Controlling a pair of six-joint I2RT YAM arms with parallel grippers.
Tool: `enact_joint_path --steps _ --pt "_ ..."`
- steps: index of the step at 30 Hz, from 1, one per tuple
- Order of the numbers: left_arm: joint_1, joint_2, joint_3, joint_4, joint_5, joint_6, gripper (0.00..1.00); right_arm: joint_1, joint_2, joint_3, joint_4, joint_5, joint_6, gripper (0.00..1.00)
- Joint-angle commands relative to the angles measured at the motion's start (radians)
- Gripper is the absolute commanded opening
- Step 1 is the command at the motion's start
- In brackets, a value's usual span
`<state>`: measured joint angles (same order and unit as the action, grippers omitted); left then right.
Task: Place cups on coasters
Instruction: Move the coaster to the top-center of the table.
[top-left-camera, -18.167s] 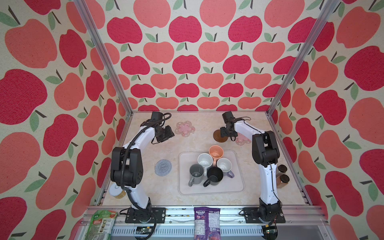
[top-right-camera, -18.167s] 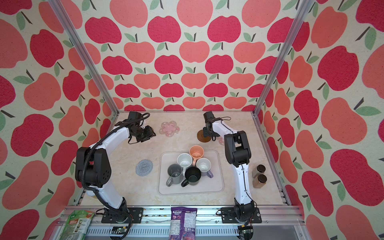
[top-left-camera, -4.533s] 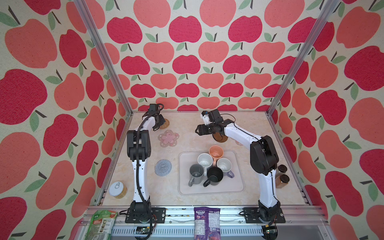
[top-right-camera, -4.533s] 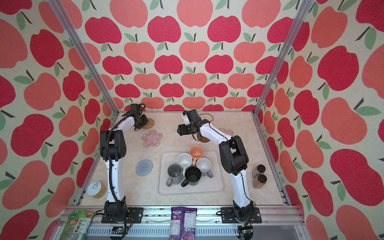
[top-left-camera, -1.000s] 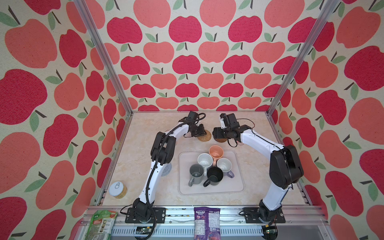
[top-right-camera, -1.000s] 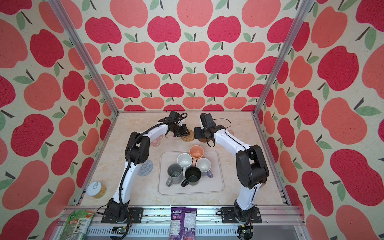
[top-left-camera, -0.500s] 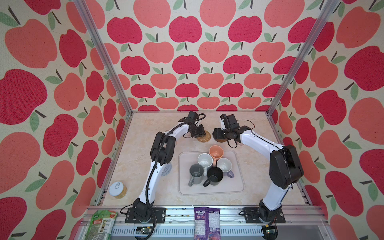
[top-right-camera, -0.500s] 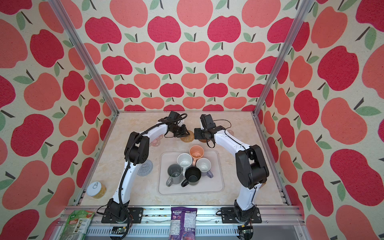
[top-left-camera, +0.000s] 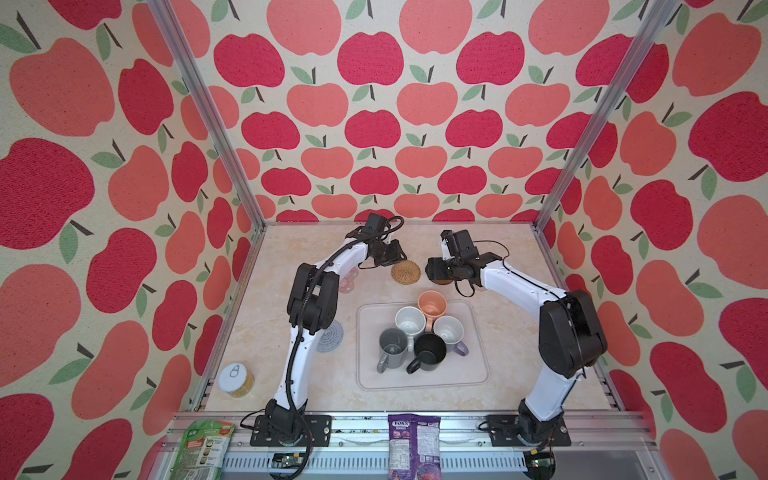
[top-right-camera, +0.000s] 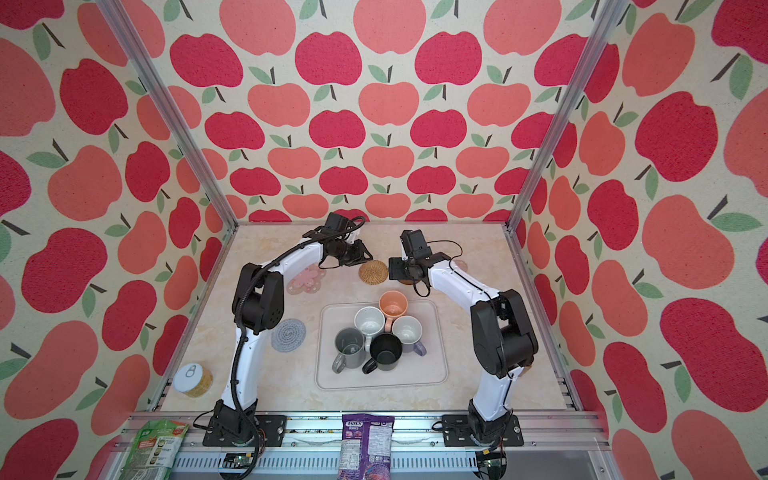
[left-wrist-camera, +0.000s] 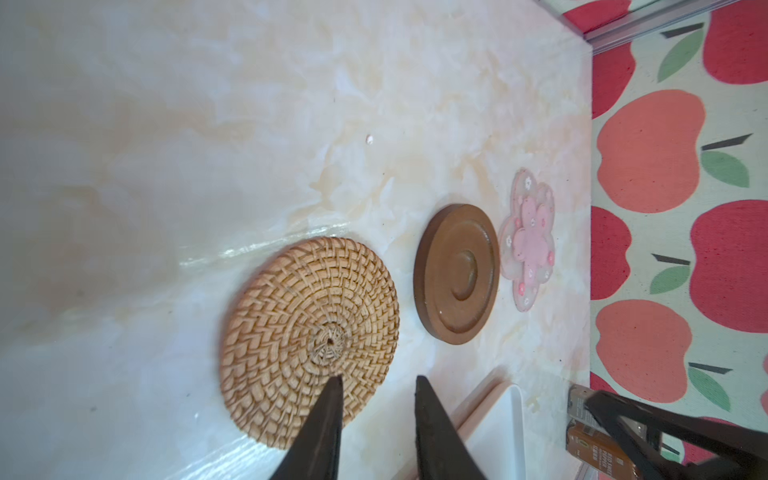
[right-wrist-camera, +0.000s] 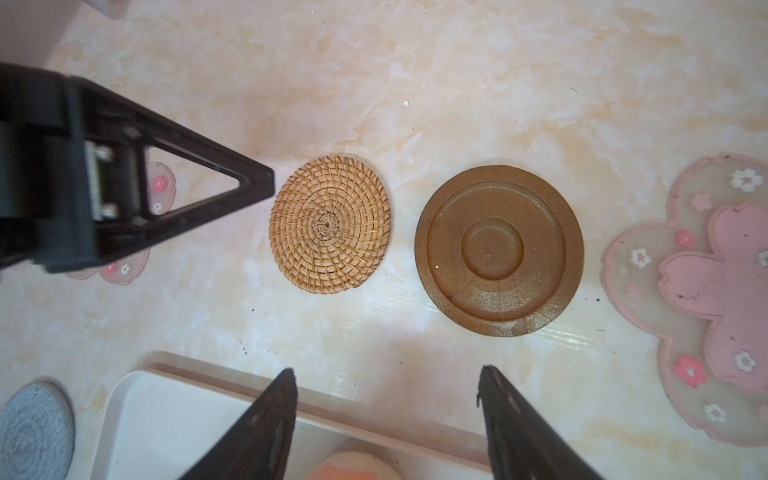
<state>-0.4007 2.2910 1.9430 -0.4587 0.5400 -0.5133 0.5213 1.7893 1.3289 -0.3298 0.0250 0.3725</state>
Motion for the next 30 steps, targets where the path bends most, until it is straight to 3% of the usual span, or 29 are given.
enact_joint_path --steps 1,4,10,17,22,30 --pt "0.050 -0.111 -0.045 0.027 -0.001 0.033 0.32 -0.008 -0.036 -0.014 0.010 -0.010 0.007 0.72" --pt "0.097 -0.171 -0.100 -0.075 -0.069 0.042 0.32 -0.008 -0.039 -0.014 0.012 -0.015 0.008 0.72" --pt "0.179 -0.356 -0.373 -0.106 -0.097 0.049 0.32 -0.008 -0.036 -0.016 0.014 -0.022 0.002 0.72" --pt "0.165 -0.515 -0.538 -0.248 -0.220 0.099 0.33 -0.007 -0.017 -0.014 0.035 -0.051 0.028 0.72" --pt "0.166 -0.621 -0.651 -0.319 -0.279 0.070 0.33 -0.007 -0.007 -0.013 0.043 -0.069 0.041 0.72" --pt "0.244 -0.748 -0.861 -0.286 -0.219 -0.058 0.33 -0.008 -0.005 -0.011 0.045 -0.078 0.044 0.72"
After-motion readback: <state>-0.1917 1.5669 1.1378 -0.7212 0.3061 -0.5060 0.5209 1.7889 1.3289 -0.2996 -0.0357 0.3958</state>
